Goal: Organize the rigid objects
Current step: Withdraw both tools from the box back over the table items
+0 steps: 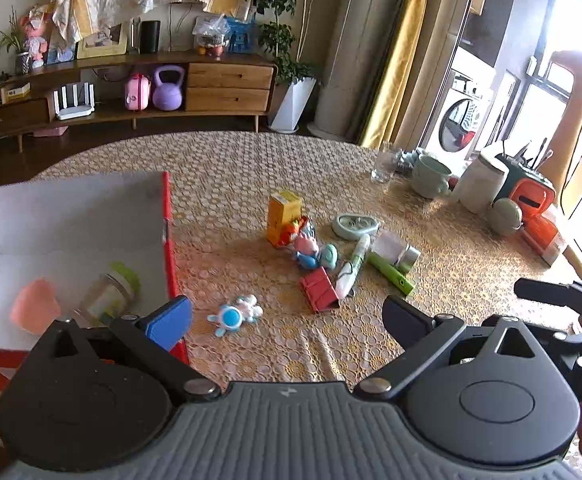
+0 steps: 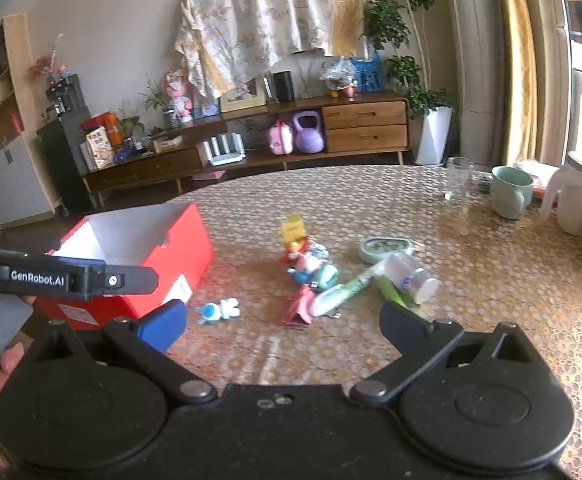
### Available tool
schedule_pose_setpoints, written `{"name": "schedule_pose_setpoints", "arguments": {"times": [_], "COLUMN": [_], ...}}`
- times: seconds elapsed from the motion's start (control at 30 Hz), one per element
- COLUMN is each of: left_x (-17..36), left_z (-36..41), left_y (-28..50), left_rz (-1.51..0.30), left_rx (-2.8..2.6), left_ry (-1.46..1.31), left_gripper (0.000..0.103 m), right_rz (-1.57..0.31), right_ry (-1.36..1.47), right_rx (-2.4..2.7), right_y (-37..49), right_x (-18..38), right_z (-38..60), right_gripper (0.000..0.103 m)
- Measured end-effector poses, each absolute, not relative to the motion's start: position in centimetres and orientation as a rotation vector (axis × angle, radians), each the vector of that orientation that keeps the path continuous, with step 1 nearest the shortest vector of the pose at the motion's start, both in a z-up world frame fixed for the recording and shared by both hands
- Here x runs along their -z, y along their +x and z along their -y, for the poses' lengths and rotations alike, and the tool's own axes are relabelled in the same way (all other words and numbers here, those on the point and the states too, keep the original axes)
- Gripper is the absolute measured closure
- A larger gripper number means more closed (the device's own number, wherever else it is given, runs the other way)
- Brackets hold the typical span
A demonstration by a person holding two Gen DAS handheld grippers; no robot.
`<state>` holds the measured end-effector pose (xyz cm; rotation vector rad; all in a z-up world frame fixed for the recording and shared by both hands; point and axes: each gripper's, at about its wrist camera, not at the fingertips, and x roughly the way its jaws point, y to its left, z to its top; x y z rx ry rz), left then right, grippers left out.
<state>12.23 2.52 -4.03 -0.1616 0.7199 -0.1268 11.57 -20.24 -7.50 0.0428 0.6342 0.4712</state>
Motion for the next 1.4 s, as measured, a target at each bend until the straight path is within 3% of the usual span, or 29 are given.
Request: {"name": "schedule_pose_setpoints", "arguments": {"times": [0.83, 1.13, 1.4], "left_x": [12.7, 15.1, 15.7], "left_z": [3.0, 3.0, 2.6], "left_y": [17.7, 20.3, 21.6], "left_rz": [-0.753, -0.765, -0.74], "left_rx": [-0.013, -0.08, -0.156], "left_ry": [-0.1, -0.082, -0.047], "left_gripper": [0.001, 0.002, 0.012], "right_rz": [-0.715, -0.746, -0.764], "right_ry": [-0.024, -0.053, -0.064], "right_rx": [-0.354, -0.33, -0.331], "right_y": [20.2, 24.3, 27.0], "right_x": [12.8, 14.8, 16.0], "right_z": [23.8, 23.9, 23.5], "right_gripper": [0.005, 0.017, 0.025]}}
